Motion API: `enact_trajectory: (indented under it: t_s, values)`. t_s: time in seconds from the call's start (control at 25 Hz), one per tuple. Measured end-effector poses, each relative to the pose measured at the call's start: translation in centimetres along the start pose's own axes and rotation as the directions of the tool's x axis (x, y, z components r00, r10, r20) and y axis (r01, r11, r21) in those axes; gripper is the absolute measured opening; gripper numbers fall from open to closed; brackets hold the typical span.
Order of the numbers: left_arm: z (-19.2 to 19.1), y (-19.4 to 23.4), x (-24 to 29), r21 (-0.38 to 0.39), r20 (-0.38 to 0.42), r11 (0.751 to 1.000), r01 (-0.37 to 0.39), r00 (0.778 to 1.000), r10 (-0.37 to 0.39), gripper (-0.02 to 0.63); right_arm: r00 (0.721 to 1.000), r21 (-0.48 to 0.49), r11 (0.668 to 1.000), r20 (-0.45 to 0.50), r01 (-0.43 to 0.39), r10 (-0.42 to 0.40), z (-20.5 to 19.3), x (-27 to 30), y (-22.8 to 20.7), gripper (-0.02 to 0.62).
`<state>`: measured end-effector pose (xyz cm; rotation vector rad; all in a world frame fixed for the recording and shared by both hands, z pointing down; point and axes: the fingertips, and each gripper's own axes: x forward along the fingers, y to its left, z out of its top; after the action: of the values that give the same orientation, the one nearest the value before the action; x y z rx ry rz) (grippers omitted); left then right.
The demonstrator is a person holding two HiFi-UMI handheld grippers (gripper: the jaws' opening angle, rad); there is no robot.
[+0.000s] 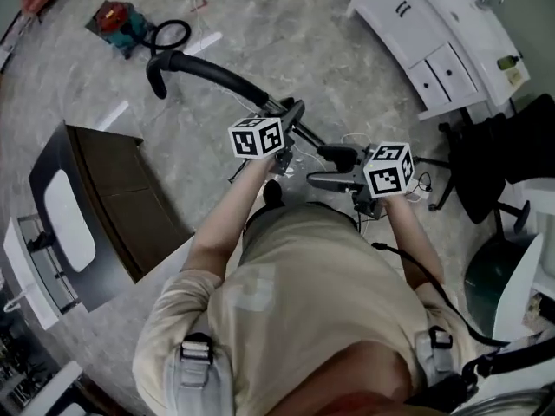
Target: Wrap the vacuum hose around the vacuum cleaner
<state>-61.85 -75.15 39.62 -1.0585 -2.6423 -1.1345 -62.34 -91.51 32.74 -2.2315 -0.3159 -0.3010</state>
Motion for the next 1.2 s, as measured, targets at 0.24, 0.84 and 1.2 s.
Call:
enact_trajectory:
  t_s: [0.24,0.84,1.2]
  values:
    - [2.4,0.8,2.7,0.044,-0.044,0.999,0.018,0.999,-0.016,0.126,0.922,0.517,0.812,0.382,-0.272,0.065,-3.0,2.6,-6.1,0.377]
    - [13.5,-2.4,1.9,-0.083,0.13,0.997,-0.006,0.991,0.017,0.135,0.477,0.628,0.417,0.775,-0.657,-0.415,-3.3,-5.8,-27.2,0.379]
    - [14.6,-4.7,-1.8,-0.153,0.256,0.987,-0.05,0.963,0.089,0.135,0.47,0.642,0.395,0.759,-0.657,-0.45,0.6,-9.8,-35.3,0.377]
